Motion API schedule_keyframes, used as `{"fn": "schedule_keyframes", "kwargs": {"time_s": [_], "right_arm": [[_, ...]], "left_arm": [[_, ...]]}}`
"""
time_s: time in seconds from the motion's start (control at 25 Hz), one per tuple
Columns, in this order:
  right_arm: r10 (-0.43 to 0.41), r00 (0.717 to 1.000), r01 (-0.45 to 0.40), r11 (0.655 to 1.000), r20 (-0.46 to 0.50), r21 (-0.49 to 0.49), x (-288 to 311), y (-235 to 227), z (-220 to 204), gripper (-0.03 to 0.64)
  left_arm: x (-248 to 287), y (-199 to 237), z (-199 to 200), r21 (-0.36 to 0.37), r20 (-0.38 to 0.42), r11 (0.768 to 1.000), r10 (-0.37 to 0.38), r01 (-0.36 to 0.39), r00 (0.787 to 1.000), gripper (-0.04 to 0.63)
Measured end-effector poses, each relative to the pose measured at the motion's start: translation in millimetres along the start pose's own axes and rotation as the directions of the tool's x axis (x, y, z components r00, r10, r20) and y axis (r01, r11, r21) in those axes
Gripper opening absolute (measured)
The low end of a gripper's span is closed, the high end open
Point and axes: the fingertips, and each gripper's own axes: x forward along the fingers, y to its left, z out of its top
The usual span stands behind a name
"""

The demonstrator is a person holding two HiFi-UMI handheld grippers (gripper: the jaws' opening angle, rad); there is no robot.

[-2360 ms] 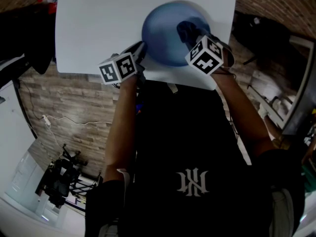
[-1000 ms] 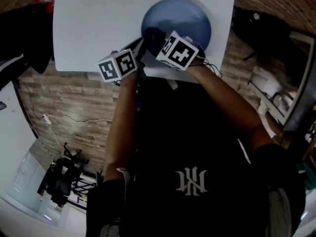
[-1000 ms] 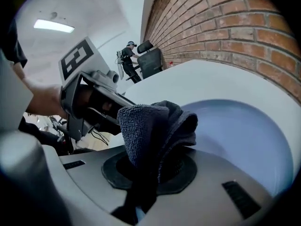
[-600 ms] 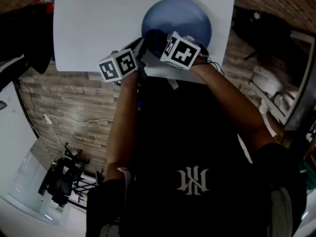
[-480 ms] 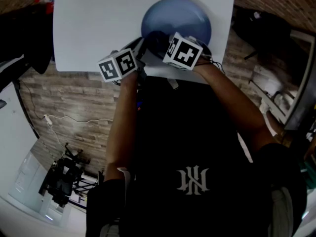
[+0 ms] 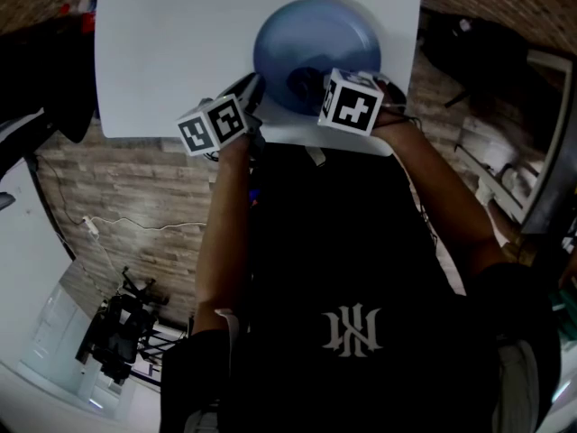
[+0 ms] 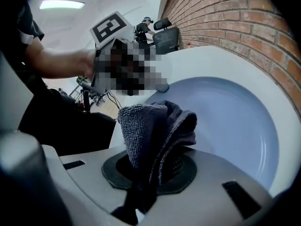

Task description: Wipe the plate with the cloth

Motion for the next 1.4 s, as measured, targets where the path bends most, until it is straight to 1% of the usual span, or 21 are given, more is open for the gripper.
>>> {"fn": "schedule_keyframes", "kwargs": {"time_s": [0.08, 0.2, 0.32, 0.4, 0.52, 0.72, 0.88, 0.96, 1.04, 1.24, 1.4], "right_arm": [[-0.029, 0.999, 0.028, 0.999, -0.018, -0.019, -8, -5, -6, 0.072], [-0.073, 0.996, 0.072, 0.997, -0.051, -0.021, -17, -12, -19, 0.072], [-0.111, 0.992, 0.11, 0.994, -0.063, -0.021, -23, -21, -29, 0.072], [-0.126, 0.99, 0.126, 0.992, -0.065, -0.009, -28, -28, -35, 0.072], [-0.155, 0.983, 0.158, 0.987, -0.099, 0.028, -34, -40, -52, 0.072], [-0.23, 0.966, 0.235, 0.972, -0.12, 0.03, -48, -63, -59, 0.072], [-0.29, 0.953, 0.293, 0.956, -0.09, 0.03, -57, -83, -55, 0.072], [-0.337, 0.939, 0.339, 0.94, -0.067, 0.024, -62, -95, -51, 0.072], [-0.37, 0.927, 0.373, 0.927, -0.057, 0.042, -64, -102, -51, 0.072], [-0.411, 0.911, 0.412, 0.907, -0.028, 0.089, -67, -109, -48, 0.072], [-0.418, 0.908, 0.416, 0.904, -0.001, 0.096, -65, -110, -45, 0.072]], "left_arm": [[1, -1, 0, 0.001, 0.002, 1.0, -0.001, 0.001, 1.0, 0.034], [2, -2, -1, 0.007, 0.002, 1.0, 0.001, -0.001, 1.0, 0.034], [1, -2, -1, 0.008, 0.002, 1.0, 0.002, -0.002, 1.0, 0.034], [1, -1, -1, 0.007, 0.002, 1.0, 0.002, -0.002, 1.0, 0.034], [1, -1, 0, 0.005, 0.005, 1.0, 0.002, -0.002, 1.0, 0.034], [0, -1, -1, 0.008, 0.006, 1.0, 0.007, -0.007, 1.0, 0.034], [0, -1, -1, 0.003, 0.01, 1.0, 0.007, -0.007, 1.0, 0.034], [1, -1, -2, -0.003, 0.01, 1.0, 0.005, -0.005, 1.0, 0.034], [2, 0, -3, -0.001, 0.006, 1.0, 0.008, -0.008, 1.0, 0.034], [1, 1, 0, 0.003, 0.004, 1.0, 0.013, -0.013, 1.0, 0.034], [1, 2, 1, 0.013, 0.014, 1.0, 0.014, -0.014, 1.0, 0.035]]}}
